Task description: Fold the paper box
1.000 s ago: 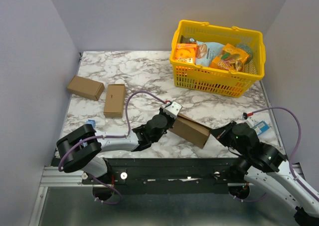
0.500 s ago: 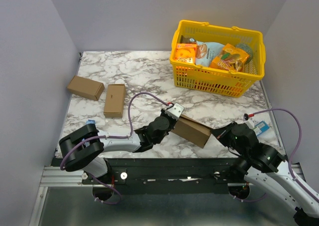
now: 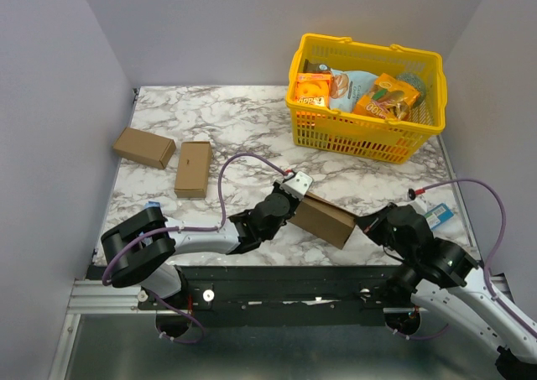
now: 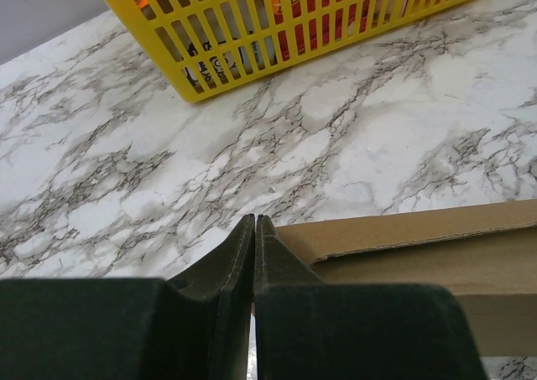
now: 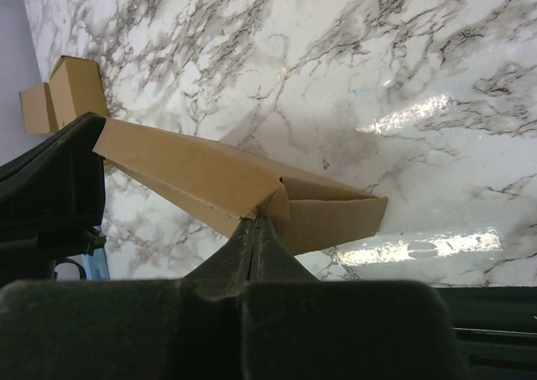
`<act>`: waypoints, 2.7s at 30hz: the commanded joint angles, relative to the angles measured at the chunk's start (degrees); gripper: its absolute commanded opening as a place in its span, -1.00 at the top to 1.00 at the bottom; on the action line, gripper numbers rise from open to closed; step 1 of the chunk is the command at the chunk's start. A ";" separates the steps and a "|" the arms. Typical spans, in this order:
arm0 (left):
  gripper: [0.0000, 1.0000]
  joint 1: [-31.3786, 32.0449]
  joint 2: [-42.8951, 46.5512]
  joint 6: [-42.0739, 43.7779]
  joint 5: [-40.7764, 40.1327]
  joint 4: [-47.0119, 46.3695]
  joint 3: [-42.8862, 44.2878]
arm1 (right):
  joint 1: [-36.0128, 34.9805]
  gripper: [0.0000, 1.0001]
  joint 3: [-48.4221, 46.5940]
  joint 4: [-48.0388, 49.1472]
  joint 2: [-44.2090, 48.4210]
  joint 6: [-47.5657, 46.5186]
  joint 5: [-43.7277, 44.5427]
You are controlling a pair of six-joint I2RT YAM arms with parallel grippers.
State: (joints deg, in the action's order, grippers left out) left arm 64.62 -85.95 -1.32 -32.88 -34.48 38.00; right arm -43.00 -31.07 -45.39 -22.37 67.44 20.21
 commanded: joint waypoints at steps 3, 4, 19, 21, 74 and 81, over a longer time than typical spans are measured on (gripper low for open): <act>0.74 2.18 -4.05 -3.34 4.41 15.41 -3.63 | 0.03 0.99 -4.78 -6.03 -2.67 -8.63 -3.15; 0.74 2.09 -3.87 -3.25 4.76 15.49 -3.55 | 0.03 0.89 -5.83 -5.77 -3.46 -11.95 -3.68; 0.74 2.09 -2.73 -4.48 5.55 15.06 -4.25 | -0.06 -0.59 -16.83 0.56 -15.40 -40.62 -11.95; 0.74 2.18 -2.73 -4.65 5.81 14.97 -4.25 | -0.67 -0.64 -16.22 2.31 -16.73 -42.03 -10.81; -0.64 -13.82 17.14 -30.84 31.30 15.15 -4.86 | -39.09 0.16 -30.28 -39.08 -64.29 14.65 42.37; -0.70 -14.43 11.86 -33.04 36.22 9.52 -3.11 | -39.09 0.17 -30.19 -38.72 -64.03 14.12 42.11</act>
State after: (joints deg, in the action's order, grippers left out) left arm 50.59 -71.66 -32.01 -1.41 -20.71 33.65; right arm -82.04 -62.39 -77.93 -86.65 79.42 63.24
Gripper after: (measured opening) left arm 0.847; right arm 0.420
